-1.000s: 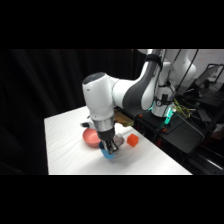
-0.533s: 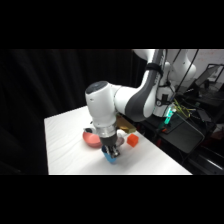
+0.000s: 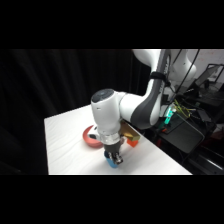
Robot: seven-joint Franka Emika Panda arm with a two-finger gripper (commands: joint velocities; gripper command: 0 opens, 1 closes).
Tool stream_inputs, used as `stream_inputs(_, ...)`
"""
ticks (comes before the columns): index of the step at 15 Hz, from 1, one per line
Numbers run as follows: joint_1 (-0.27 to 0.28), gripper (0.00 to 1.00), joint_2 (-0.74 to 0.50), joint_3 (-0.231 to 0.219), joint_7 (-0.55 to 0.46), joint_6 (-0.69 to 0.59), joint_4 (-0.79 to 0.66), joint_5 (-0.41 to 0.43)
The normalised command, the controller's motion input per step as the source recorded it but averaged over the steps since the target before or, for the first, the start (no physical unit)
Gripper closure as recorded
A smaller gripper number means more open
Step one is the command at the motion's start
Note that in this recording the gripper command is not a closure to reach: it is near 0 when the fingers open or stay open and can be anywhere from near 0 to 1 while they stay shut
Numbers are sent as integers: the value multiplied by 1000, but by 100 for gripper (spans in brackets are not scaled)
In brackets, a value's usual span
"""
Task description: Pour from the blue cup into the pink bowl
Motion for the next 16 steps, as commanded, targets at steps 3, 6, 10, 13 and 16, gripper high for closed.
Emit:
stream_inputs(3,-13,0,-118,28,33,-270,28,-39)
stream_inputs(6,-134,0,-232,116,-172,-322,-19,87)
stream_inputs(10,-105,0,-401,91,-168,-311,-113,68)
stream_inputs(13,-127,0,-572,92,-224,-414,-108,93)
stream_inputs(16,-123,0,-645,57,-212,-330,-151,73)
